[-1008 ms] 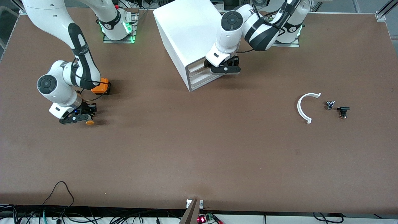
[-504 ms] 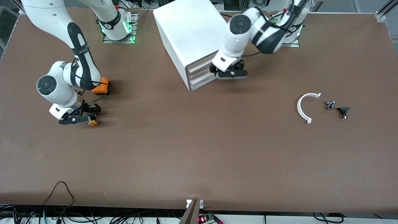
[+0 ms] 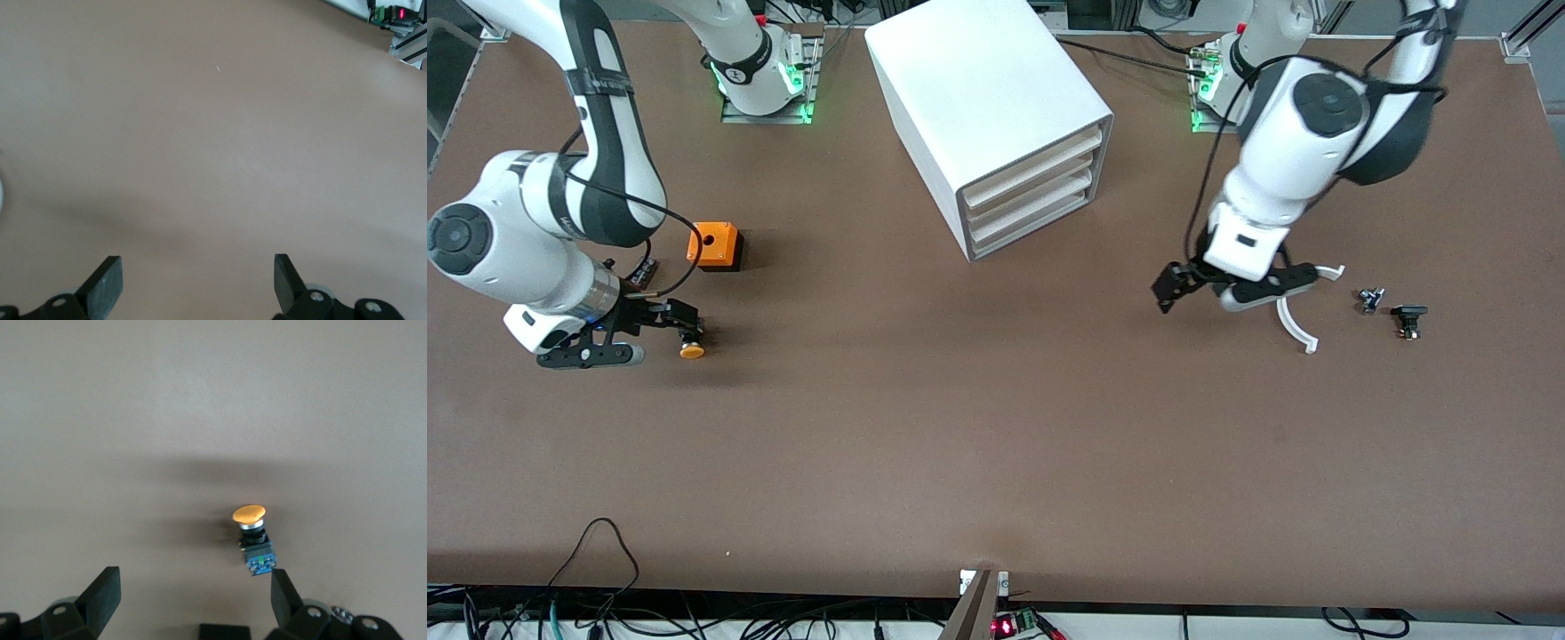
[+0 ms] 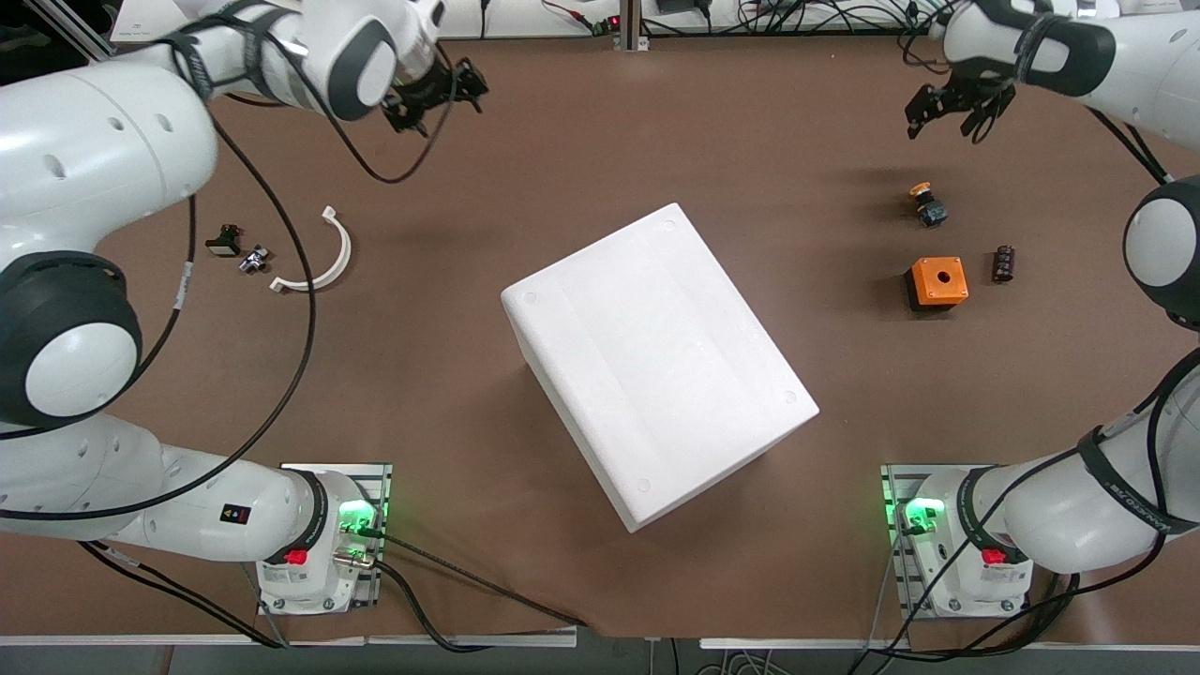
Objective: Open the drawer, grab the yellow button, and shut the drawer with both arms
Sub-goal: 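Set the yellow button beside the orange box while the left gripper withdraws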
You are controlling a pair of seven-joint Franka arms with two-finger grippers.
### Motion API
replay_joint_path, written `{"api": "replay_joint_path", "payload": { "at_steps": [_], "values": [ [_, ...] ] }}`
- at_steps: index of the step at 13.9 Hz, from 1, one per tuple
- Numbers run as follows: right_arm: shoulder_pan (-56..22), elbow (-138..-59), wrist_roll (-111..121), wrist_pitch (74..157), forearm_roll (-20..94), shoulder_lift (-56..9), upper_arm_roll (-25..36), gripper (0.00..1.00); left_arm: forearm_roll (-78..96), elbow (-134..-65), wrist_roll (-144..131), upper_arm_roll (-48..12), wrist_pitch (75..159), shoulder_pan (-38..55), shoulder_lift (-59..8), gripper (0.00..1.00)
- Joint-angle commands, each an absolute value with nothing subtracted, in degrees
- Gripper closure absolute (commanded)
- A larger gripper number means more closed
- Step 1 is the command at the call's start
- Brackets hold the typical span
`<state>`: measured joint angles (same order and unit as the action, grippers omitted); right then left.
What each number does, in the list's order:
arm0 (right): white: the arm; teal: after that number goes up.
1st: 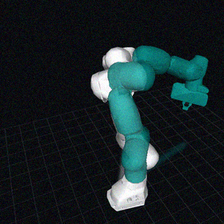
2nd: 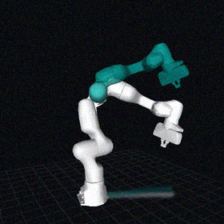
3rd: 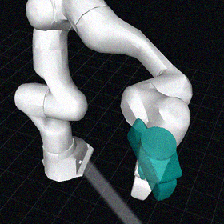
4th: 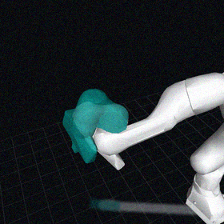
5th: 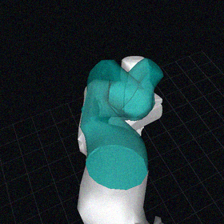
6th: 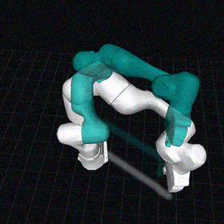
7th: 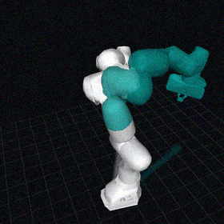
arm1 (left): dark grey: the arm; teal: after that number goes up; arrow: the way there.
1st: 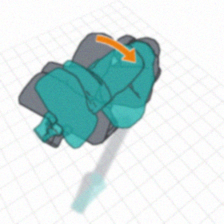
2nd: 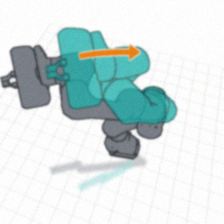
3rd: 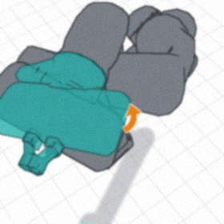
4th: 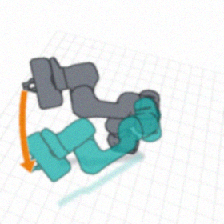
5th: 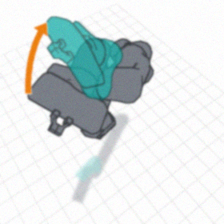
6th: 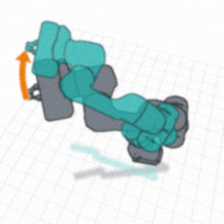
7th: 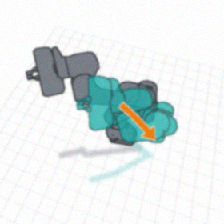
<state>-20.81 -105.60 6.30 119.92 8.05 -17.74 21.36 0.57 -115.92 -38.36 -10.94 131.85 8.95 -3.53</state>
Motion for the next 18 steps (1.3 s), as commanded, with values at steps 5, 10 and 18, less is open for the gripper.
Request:
{"api": "replay_joint_path", "payload": {
  "at_steps": [5,10,18],
  "values": [
    [-20.0,-84.8,-3.4,97.7,7.5,-18.4,16.4,0.0,-0.1,-102.8,-8.0,-3.1,106.8,3.7,1.4,0.0],
    [-19.4,-80.9,-1.1,93.1,-2.7,-14.7,12.3,0.0,-0.8,-100.5,9.6,2.8,102.7,3.4,2.8,0.0],
    [-7.5,-84.2,-2.5,88.4,-3.1,-5.0,9.1,0.0,-0.9,-96.9,10.4,3.4,98.3,3.1,1.9,0.0]
  ]
}}
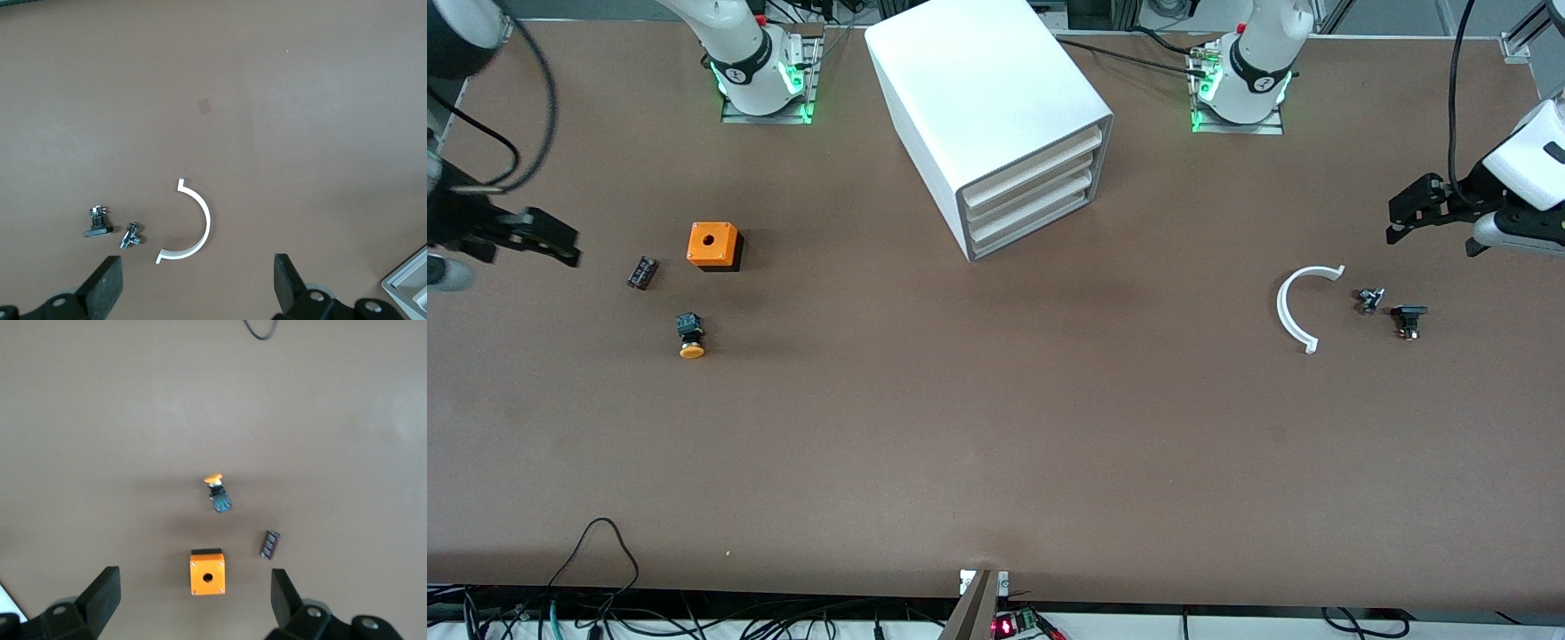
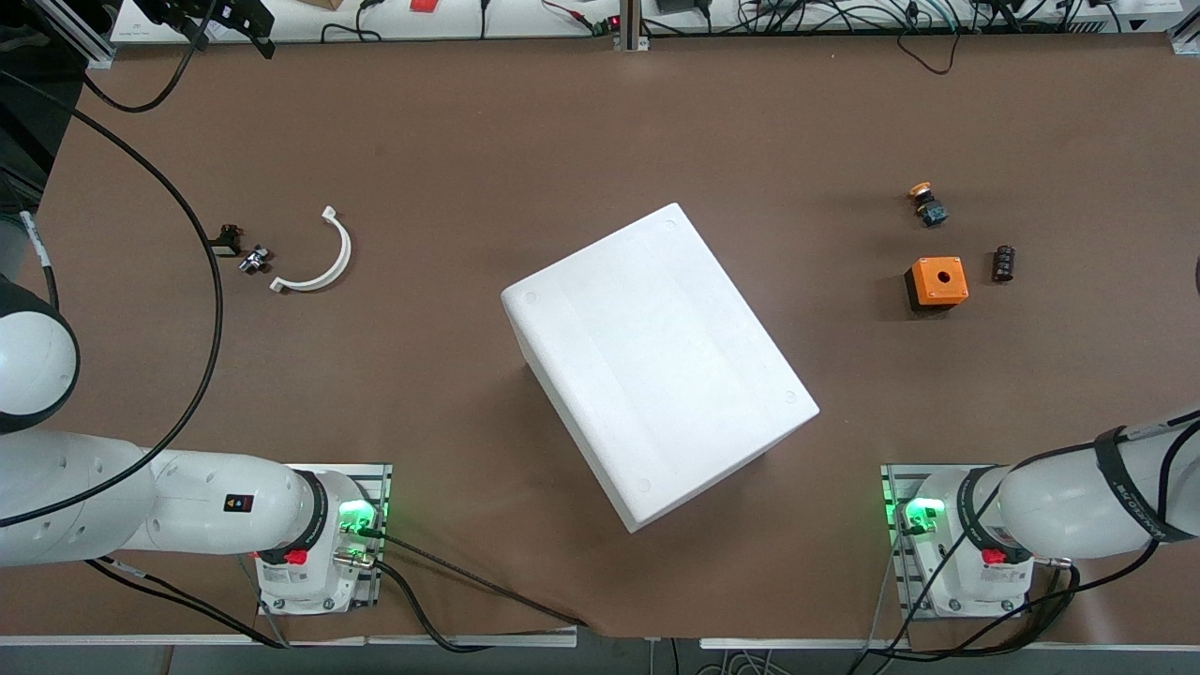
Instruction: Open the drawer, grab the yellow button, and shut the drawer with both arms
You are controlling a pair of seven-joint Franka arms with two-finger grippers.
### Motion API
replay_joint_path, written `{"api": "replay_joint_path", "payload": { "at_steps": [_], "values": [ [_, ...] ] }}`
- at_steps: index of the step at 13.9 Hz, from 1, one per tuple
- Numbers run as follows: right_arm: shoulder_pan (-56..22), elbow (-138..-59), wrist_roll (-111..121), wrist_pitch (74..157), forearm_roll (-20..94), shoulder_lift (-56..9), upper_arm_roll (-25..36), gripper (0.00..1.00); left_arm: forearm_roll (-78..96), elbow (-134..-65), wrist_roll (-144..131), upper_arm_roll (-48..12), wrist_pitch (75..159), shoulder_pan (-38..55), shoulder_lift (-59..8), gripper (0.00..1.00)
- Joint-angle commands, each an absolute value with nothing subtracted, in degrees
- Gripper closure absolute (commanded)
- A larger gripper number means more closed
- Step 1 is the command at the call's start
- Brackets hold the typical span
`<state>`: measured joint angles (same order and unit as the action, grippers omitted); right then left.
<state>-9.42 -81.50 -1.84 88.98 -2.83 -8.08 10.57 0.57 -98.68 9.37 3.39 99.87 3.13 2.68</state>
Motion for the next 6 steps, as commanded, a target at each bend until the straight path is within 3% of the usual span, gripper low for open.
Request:
{"api": "replay_joint_path", "payload": {
  "at_steps": [1,3,6],
  "values": [
    [-7.4,-84.3,-2.5,86.8,-3.2,-4.1,9.2,0.0,-0.9,-96.9,10.3,3.4,98.3,3.1,1.8,0.0],
    [-7.4,-84.9,-2.5,84.5,-2.8,-2.8,9.7,0.0,-0.8,-96.8,10.4,3.7,98.3,2.2,1.6,0.0],
    [-7.3,-93.3,-2.3,89.3,-2.7,3.7,9.7,0.0,-0.5,-96.8,10.4,3.7,98.2,1.9,1.4,0.0]
  ]
}}
